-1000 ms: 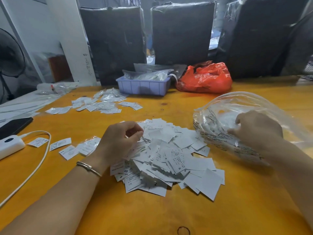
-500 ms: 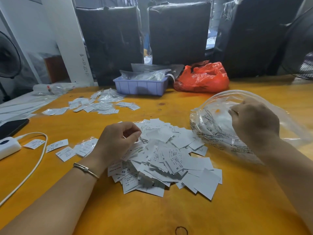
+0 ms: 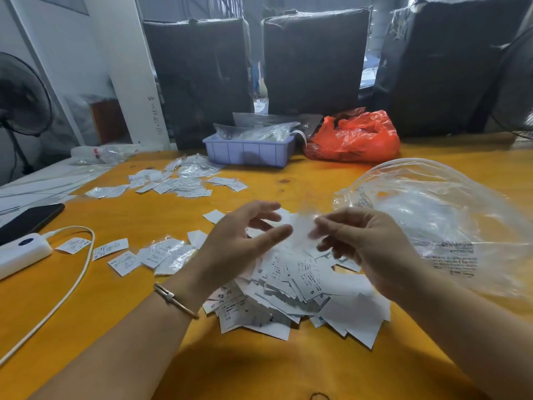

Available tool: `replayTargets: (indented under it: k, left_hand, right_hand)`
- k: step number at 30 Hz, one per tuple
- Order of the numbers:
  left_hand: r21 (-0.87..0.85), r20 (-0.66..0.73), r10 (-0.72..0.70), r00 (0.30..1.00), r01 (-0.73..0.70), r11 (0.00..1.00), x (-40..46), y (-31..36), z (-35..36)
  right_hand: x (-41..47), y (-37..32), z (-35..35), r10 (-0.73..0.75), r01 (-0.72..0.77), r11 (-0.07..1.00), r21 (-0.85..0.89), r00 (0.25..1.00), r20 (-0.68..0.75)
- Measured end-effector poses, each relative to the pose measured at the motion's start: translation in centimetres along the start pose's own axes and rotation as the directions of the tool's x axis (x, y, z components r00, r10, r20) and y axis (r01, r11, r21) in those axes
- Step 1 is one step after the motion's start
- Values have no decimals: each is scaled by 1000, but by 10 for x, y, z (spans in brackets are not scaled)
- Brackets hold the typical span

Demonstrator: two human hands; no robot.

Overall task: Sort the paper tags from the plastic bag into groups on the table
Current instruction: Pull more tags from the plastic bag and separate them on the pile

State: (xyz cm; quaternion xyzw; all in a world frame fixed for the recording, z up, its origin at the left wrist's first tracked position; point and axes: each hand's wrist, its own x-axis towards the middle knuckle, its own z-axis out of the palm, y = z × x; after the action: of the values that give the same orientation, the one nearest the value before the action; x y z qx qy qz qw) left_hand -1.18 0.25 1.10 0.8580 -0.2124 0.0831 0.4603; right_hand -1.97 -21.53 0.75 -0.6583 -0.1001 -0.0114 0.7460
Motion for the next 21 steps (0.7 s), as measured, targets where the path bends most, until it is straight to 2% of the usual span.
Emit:
replayTargets:
  k: [3,6,9,16,18,19,21]
  left_hand:
    - [-96,56,-18,998,23,995,-1,6,10]
    - [-189,-15,-36,999,33,981,-1,7,14]
    - [-250,-67,-48,997,30,968,-1,6,13]
    - [-225,-211,-100,972,51,973,3,-2,9]
    - [-269,-228,-123,966,59,961,4,-4,6]
    - [-290,-226,-131,965,61,955,4,-5,4]
    - [-302,-225,-141,964,69,951,4,-6,3]
  right_hand:
    - [-1,6,7,61,-64,997,37,995,73]
    - [-2,9,8,67,-71,996,44,993,93]
    - [-3,8,9,48,-48,999,-4,996,79]
    - [-1,9,4,25,-30,994,-102,998,-52]
    - [2,9,-2,-31,-2,974,-226,989,-143]
    - [3,9,-6,-90,18,936,-351,978,-189]
    - [5,8,-13,-224,25,755,-655,949,-223]
